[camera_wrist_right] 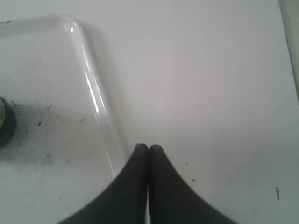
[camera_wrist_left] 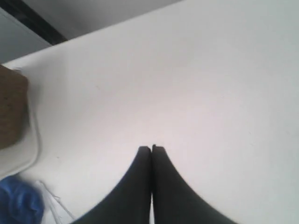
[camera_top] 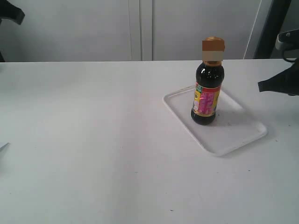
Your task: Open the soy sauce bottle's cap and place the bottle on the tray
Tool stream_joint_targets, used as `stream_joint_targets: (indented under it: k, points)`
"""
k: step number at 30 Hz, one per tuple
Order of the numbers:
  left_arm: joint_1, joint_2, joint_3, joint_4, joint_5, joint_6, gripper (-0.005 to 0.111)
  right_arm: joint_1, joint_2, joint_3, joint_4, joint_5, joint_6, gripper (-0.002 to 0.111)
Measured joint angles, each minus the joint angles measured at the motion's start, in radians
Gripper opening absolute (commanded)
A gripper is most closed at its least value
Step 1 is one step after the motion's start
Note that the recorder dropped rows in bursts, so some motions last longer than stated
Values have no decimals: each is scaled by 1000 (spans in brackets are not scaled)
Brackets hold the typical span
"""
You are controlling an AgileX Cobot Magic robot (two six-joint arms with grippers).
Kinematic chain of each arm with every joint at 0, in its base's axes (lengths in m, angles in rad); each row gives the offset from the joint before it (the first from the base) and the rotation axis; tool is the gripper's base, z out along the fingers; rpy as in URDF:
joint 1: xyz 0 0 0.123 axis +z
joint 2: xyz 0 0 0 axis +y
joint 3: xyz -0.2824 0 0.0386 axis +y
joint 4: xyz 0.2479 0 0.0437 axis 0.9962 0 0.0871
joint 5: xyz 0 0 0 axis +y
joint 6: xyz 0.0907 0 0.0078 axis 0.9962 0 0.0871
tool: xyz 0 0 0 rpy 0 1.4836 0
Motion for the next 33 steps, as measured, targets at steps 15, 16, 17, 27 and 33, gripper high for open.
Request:
stream_joint_targets:
  k: [15,16,17,27,33]
  points:
    - [0,-105,66,-139,99,116,0,29,-172,-104,10,373,-18,0]
    - [0,-117,77,-143,92,116,0,39,-184,-109,10,391,-18,0]
    - [0,-132,92,-151,85,116,0,53,-198,-112,12,406,-18,0]
    - [0,-276,305,-202,-44,116,0,137,-320,-118,18,492,-20,0]
    - [0,-455,529,-238,-168,116,0,140,-480,-68,18,479,-22,0]
